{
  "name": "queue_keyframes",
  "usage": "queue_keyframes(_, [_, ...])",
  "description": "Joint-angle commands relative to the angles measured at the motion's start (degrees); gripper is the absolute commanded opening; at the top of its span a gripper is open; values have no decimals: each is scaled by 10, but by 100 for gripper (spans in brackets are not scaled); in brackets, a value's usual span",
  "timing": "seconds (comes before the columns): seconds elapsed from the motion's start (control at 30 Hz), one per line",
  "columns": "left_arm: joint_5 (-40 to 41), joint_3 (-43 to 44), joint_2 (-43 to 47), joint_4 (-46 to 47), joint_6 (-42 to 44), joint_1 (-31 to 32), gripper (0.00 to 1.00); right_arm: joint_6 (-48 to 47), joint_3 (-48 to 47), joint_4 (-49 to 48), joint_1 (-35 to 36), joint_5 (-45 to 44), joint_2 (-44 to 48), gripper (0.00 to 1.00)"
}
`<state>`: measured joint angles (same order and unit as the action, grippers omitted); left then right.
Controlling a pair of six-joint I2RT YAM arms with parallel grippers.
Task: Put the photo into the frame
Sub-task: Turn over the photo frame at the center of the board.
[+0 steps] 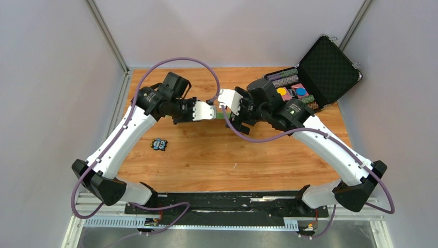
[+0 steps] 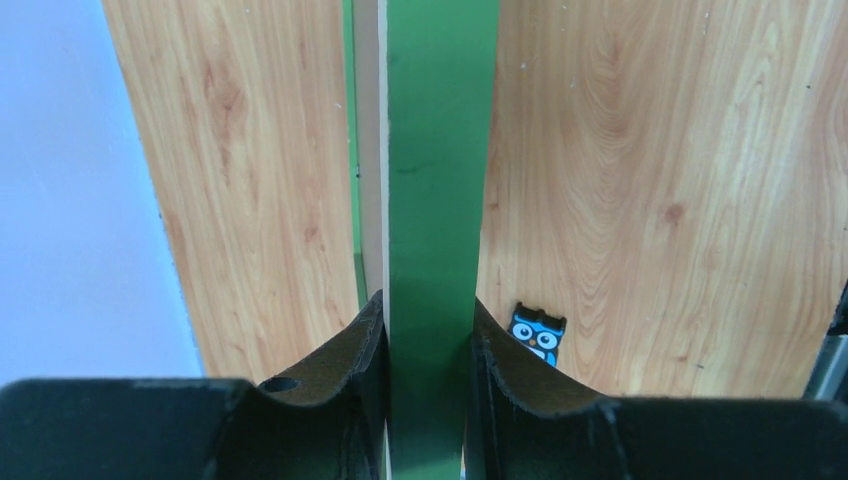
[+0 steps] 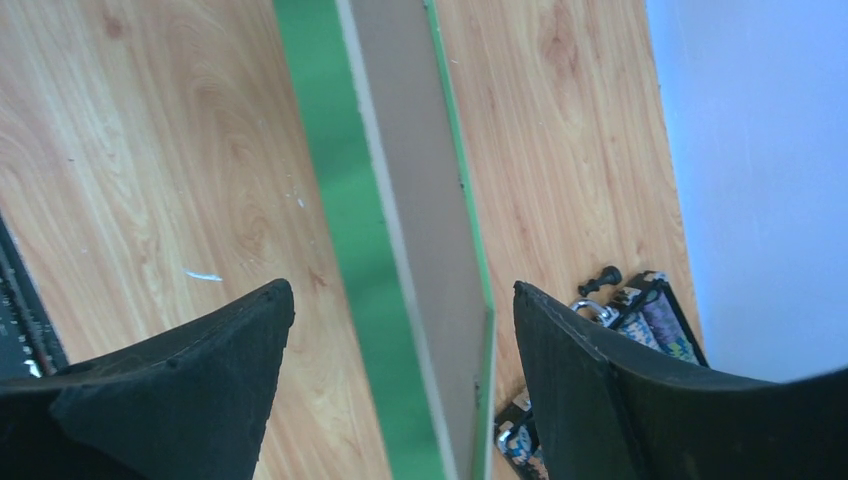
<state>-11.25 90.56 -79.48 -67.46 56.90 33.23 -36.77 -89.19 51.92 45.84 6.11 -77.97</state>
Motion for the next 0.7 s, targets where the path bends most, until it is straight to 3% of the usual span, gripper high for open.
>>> queue_keyframes(0.0, [-23, 39, 6, -9, 9, 1, 0, -30, -7, -34, 7, -53, -10, 82])
queue_keyframes(0.67, [-33, 63, -9, -30, 14, 0, 0, -28, 32, -47, 28, -78, -26, 76])
